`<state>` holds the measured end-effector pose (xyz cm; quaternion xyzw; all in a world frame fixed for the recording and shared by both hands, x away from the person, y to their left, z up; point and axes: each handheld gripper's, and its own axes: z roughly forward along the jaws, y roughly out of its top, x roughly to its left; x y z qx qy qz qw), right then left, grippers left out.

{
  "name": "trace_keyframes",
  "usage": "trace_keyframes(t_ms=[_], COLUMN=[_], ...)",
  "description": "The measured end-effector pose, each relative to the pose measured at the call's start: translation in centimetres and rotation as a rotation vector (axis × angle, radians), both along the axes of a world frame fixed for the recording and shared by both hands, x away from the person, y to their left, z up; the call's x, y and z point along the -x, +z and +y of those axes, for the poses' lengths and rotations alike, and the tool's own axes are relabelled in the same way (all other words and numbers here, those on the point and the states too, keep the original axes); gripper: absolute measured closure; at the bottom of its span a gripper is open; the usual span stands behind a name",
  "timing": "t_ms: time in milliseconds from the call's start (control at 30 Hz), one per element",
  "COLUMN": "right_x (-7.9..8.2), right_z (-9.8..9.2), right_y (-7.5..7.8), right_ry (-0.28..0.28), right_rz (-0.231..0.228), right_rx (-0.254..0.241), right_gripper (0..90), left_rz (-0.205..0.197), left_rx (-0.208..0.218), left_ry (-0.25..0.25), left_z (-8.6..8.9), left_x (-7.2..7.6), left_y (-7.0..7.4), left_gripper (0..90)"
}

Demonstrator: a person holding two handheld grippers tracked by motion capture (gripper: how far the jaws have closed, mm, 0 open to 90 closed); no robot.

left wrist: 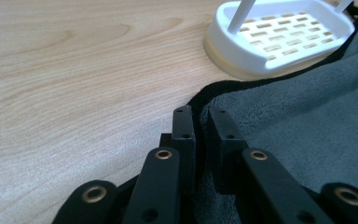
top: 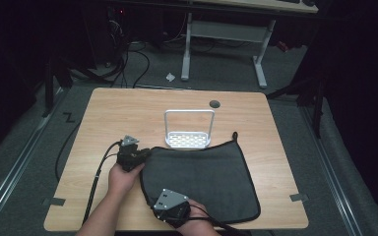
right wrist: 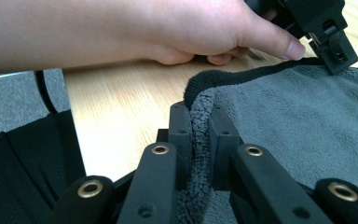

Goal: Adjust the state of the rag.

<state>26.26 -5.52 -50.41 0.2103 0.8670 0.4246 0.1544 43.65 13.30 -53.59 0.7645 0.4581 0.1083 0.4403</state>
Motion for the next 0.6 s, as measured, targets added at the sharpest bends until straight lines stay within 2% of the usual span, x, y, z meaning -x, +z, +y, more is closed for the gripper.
trace_keyframes(t_ms=[167,233,300,400,600], right_x=[0.3,0.4,0.4,0.4,0.7], right_z=[0.3,0.4,0.6,0.9,1.9], right_y=[1.1,1.5,1.8,2.0,2.3], right_ry=[-0.004,0.0,0.001,0.004,0.021], right_rz=[-0.013,-0.021,-0.024,-0.033,-0.045], right_rx=[-0.032,-0.045,-0.054,-0.047,-0.043], right_gripper=[83.1,83.1,83.1,83.1,83.1], left_rz=[-0.023,-0.056,-0.036,-0.016,-0.061], left_rx=[0.04,0.019,0.031,0.087,0.118], left_ry=[0.024,0.04,0.037,0.037,0.031], left_z=[0.6,0.6,0.9,1.7,2.2], left_x=[0.3,0.5,0.4,0.1,0.5], left_y=[0.2,0.3,0.4,0.6,1.5], left_gripper=[82.0,82.1,82.0,81.9,82.7])
